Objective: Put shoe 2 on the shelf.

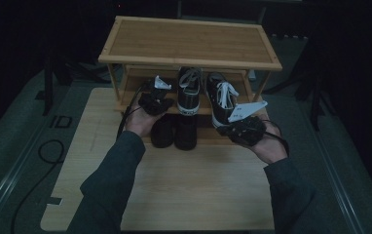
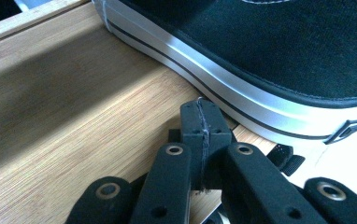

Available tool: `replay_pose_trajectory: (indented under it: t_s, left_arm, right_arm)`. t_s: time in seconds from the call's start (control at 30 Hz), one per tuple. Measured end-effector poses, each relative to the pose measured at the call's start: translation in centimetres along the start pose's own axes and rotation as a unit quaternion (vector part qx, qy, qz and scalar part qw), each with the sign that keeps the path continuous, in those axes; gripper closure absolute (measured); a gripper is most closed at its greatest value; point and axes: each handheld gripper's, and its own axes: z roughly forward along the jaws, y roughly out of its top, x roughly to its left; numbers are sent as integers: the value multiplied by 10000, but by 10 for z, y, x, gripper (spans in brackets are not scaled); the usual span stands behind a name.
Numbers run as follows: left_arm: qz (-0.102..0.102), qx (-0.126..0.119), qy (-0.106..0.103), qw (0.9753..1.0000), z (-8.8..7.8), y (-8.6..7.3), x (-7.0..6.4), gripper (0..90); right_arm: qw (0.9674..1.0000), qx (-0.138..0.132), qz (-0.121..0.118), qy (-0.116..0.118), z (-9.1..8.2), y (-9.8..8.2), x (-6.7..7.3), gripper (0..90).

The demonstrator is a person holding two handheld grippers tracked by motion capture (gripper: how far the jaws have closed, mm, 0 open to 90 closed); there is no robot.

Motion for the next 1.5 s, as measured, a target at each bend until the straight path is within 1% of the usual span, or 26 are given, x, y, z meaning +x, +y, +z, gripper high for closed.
replay_pose_trajectory:
  t_s: [0.23, 0.4, 0.77, 0.97, 1.2, 1.5]
  left_arm:
    - [15, 12, -3, 10000, 0, 0, 0, 900]
    - [19, 14, -13, 10000, 0, 0, 1, 900]
    - [20, 22, -29, 10000, 0, 0, 1, 900]
    - [29, 37, -5, 10000, 0, 1, 0, 900]
    - [36, 56, -23, 10000, 0, 1, 1, 900]
    - [34, 59, -24, 10000, 0, 1, 0, 900]
  right_arm:
    - [10000, 28, 24, -15, -4, -8, -4, 894]
    - [9999, 54, 84, -24, -6, -14, -7, 898]
    - [9999, 94, 65, -66, -10, -17, -11, 900]
    - [9999, 81, 76, -44, -11, -18, -12, 900]
    - [9999, 62, 85, -10, -11, -19, -14, 900]
    - [9999, 45, 123, -98, -13, -23, -17, 900]
